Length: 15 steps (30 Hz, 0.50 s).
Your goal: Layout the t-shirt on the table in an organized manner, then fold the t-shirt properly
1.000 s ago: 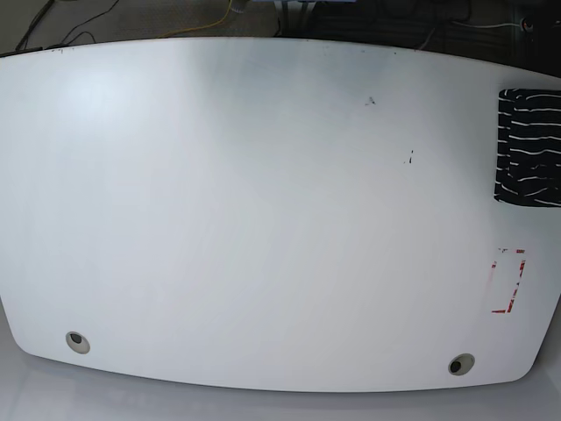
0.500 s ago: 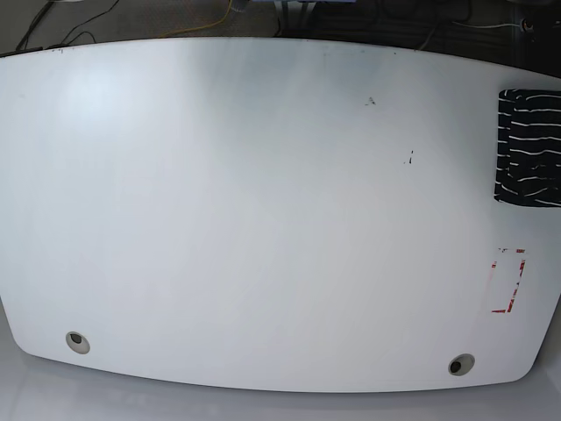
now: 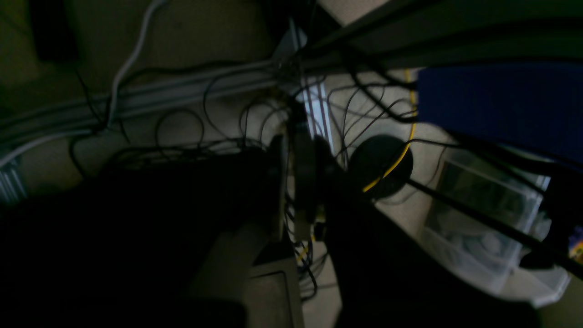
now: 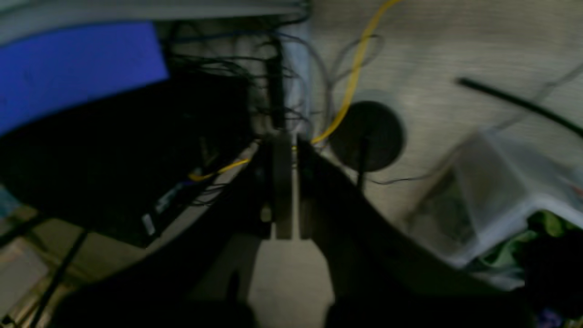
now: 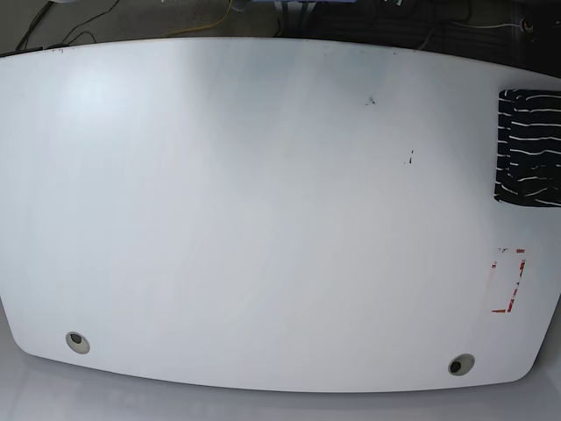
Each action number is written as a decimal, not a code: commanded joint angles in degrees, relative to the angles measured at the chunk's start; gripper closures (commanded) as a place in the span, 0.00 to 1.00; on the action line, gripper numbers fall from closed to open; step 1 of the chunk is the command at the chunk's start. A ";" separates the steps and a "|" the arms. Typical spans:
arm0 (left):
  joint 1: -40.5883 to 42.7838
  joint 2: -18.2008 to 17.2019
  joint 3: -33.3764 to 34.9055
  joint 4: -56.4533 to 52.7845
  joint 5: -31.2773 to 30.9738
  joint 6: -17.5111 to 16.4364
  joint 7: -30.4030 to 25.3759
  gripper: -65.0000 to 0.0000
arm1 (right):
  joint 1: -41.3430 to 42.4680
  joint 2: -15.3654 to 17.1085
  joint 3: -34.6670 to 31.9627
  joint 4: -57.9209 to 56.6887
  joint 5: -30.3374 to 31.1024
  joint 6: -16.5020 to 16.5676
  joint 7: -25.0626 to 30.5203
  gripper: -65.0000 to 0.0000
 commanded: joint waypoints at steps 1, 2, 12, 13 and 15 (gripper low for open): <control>-1.58 -0.59 -0.05 -4.05 -0.13 -0.18 -0.73 0.97 | 0.99 0.69 0.22 -2.78 -0.63 0.29 2.12 0.97; -2.81 -0.68 -0.05 -6.16 -0.13 -0.09 -0.73 0.97 | 1.87 0.69 0.22 -4.19 -1.50 0.29 2.74 0.97; -13.19 -2.52 0.12 -23.66 2.06 4.57 -0.73 0.97 | 10.39 0.95 0.66 -15.79 -6.08 0.12 3.79 0.97; -14.51 -2.52 0.12 -25.33 2.33 4.92 -0.73 0.97 | 11.01 1.13 0.66 -16.41 -6.16 -0.06 3.79 0.97; -16.62 -2.61 0.12 -28.76 3.03 5.53 -0.73 0.97 | 12.06 1.66 0.31 -17.46 -6.16 -1.38 3.79 0.97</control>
